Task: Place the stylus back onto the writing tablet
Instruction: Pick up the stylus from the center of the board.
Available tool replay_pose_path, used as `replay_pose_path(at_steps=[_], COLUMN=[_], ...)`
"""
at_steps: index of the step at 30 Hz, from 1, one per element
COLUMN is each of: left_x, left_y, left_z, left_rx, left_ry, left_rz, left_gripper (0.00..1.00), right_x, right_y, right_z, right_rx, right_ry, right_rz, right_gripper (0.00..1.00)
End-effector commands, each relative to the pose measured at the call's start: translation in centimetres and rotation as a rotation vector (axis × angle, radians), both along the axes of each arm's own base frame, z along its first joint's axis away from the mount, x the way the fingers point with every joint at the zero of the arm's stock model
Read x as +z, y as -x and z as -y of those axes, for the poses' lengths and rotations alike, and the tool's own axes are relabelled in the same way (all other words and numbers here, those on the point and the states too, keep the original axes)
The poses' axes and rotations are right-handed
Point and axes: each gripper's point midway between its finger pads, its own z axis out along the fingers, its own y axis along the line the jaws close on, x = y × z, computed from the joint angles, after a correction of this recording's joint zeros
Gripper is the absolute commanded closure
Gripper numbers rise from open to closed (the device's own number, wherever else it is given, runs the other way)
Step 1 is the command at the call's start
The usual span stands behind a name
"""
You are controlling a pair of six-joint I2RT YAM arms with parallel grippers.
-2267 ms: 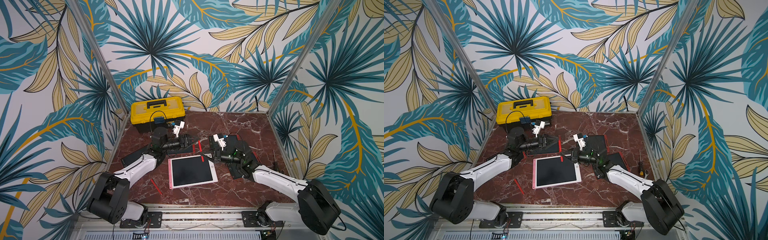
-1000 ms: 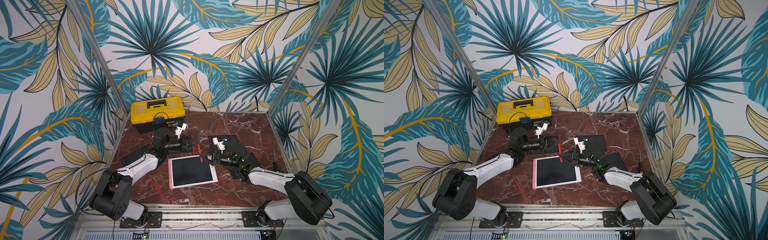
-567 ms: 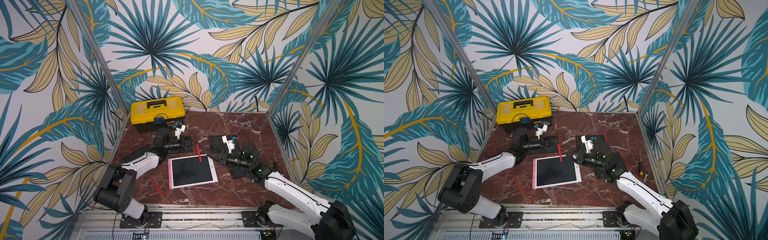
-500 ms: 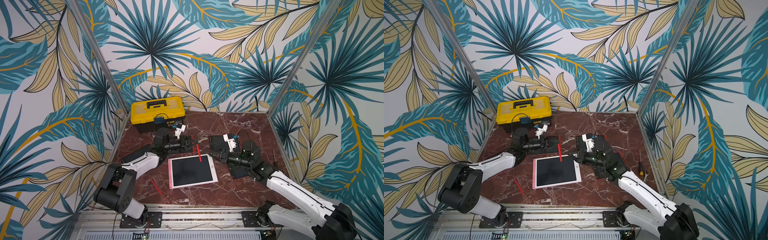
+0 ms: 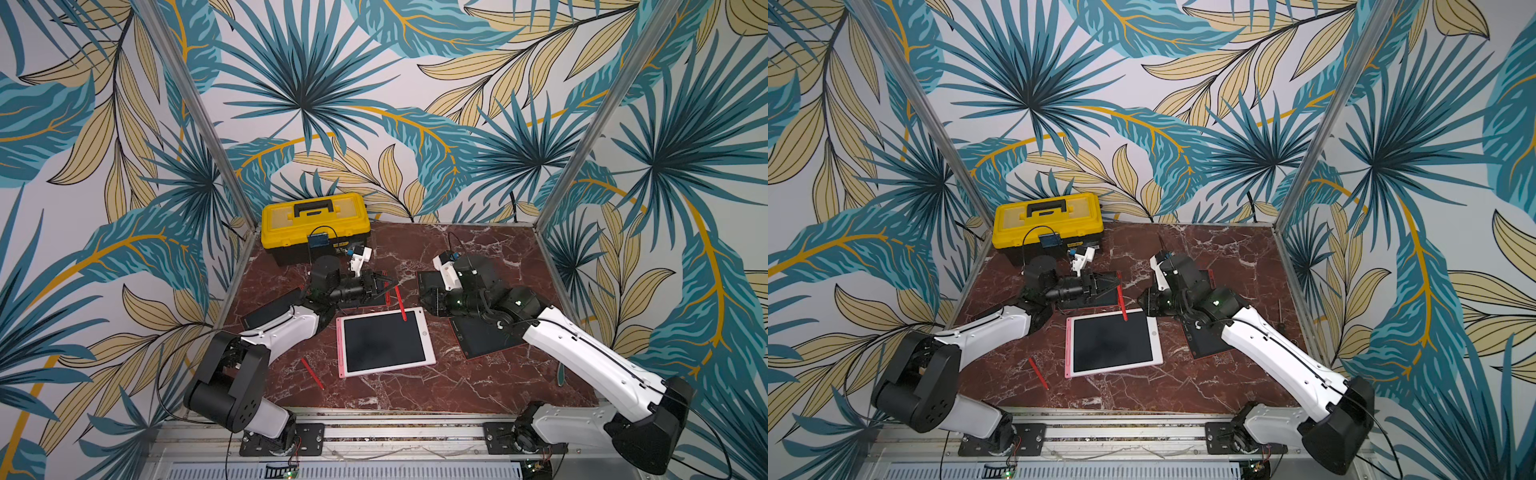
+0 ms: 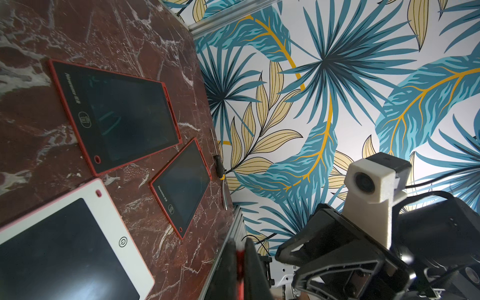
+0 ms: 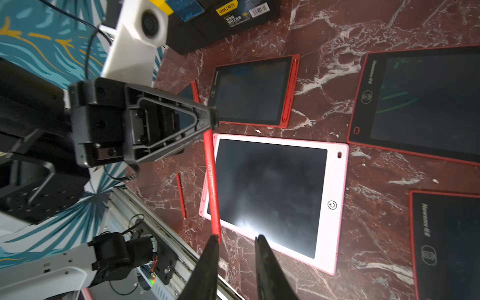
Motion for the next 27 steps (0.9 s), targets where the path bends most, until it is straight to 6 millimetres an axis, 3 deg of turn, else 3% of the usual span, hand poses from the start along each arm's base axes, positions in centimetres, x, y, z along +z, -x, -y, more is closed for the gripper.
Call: replay_pose_path(at_steps=[1,11,27], left_x=[0.6,-0.6,-1.7], left_y=[0.4,0.8,1.3], left_z=[0.3,2.0,3.6], left_rx=[0.005,0.018,0.025], left_ry=[-0.001,-0.049,-0.077], left_rz=[0.049,0.064,0.035], left_gripper=[1.0,1.0,1.0], right_x=[-1.2,-0.8,-2.9], right_y=[0.6,0.0,-0.7], right_z=[0.4,-0.4,-0.9], right_rx=[0.021,0.011,-0.009], right_ry=[0.121,0.197,0.289], right_rz=[-0.01,-0.005,-0.061], right_gripper=[0.74,0.76,0.76])
